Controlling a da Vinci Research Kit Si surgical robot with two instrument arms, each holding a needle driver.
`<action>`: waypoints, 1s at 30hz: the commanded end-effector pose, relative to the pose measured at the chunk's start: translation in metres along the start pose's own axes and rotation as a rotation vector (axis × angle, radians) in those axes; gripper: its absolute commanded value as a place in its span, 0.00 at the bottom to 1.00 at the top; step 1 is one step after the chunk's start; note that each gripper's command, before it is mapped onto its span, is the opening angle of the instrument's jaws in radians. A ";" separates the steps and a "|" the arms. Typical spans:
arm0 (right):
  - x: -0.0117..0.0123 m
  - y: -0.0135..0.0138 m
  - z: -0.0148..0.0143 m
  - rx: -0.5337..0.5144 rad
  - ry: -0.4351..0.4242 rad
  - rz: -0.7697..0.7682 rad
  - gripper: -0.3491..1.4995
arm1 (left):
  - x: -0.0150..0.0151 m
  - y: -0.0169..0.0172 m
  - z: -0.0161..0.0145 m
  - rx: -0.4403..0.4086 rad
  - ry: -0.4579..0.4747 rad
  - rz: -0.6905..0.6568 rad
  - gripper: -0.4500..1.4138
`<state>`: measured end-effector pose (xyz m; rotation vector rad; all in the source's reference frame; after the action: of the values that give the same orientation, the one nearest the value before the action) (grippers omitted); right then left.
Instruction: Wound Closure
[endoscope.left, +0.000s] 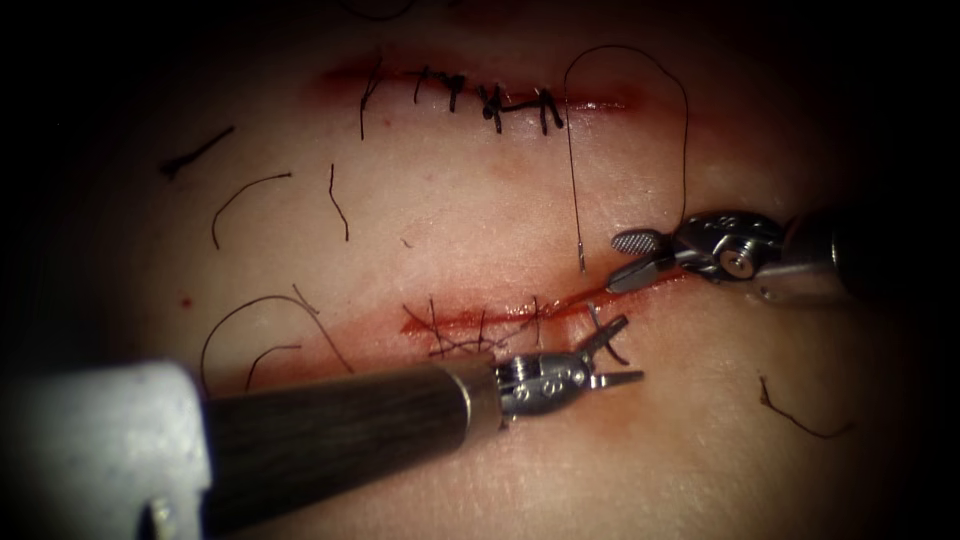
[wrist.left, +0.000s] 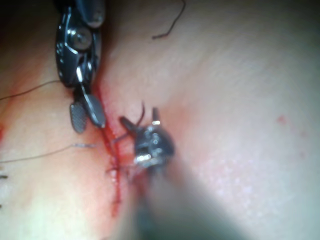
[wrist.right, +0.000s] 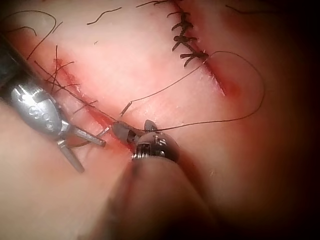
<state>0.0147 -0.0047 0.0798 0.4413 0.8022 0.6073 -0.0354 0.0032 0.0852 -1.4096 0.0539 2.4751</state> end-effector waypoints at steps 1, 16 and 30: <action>-0.0005 -0.0003 0.0007 0.005 0.000 0.000 0.90 | -0.0003 0.0005 0.0005 -0.001 0.002 -0.001 0.29; -0.0023 -0.0025 -0.0021 0.023 -0.003 -0.014 0.90 | 0.0014 0.0038 -0.0035 -0.060 0.015 -0.156 0.00; -0.0032 -0.0057 -0.0042 0.032 -0.005 -0.020 0.90 | 0.0088 0.0059 -0.0068 -0.123 0.045 -0.137 0.00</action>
<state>0.0110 -0.0098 0.0750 0.4588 0.8116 0.5747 -0.0349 -0.0010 0.0728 -1.4708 -0.1792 2.3739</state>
